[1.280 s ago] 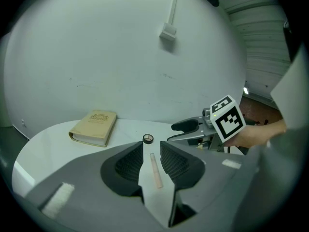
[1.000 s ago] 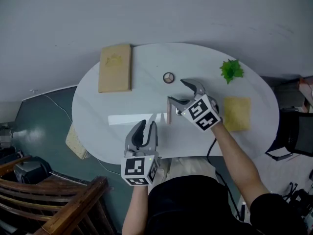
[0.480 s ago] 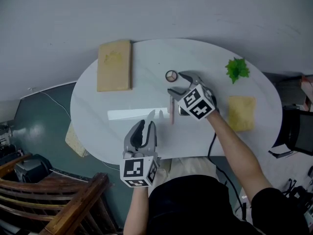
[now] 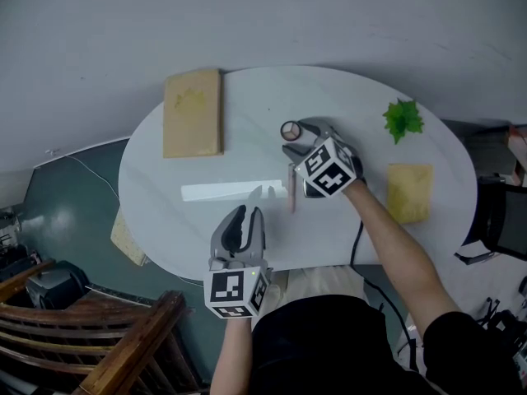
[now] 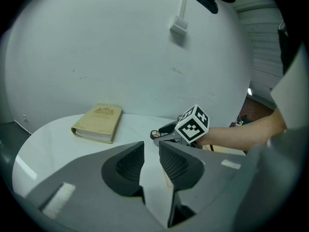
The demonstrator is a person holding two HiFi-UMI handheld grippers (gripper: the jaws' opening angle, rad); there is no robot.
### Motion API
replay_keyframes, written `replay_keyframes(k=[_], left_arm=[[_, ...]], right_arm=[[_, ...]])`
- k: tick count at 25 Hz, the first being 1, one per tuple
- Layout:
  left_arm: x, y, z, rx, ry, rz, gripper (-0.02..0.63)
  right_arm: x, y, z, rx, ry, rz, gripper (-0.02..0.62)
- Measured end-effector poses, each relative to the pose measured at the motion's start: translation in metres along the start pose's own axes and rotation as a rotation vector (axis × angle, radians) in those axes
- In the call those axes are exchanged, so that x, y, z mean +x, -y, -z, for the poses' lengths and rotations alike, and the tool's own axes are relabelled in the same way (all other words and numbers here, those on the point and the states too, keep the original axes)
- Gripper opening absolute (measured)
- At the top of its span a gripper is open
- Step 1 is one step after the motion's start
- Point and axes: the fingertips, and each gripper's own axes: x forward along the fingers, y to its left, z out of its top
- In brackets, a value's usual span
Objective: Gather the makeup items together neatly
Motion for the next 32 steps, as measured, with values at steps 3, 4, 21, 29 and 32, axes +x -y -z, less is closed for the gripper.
replay_keyframes(k=[3,4,21,29,32], left_arm=[[0.000,0.000,0.001,0.002,-0.004,0.003,0.094],[0.000,0.001,0.001,0.004,-0.005,0.004,0.094],[-0.007,0.001,0.002,0.005,0.007,-0.003,0.094],[-0.014,0.006,0.003,0.019,0.020,0.003,0.094],[-0.017,0.010,0.003,0.031,0.025,0.012,0.094]], right_arm=[[0.005,0.000,0.001,-0.004,-0.009,-0.003,0.281],[0.006,0.000,0.002,-0.005,-0.012,-0.005,0.281],[0.008,-0.001,0.002,-0.005,-0.021,-0.006,0.221],[-0.009,0.002,0.001,0.025,0.009,0.017,0.221],[-0.022,0.002,0.001,0.028,0.026,0.035,0.221]])
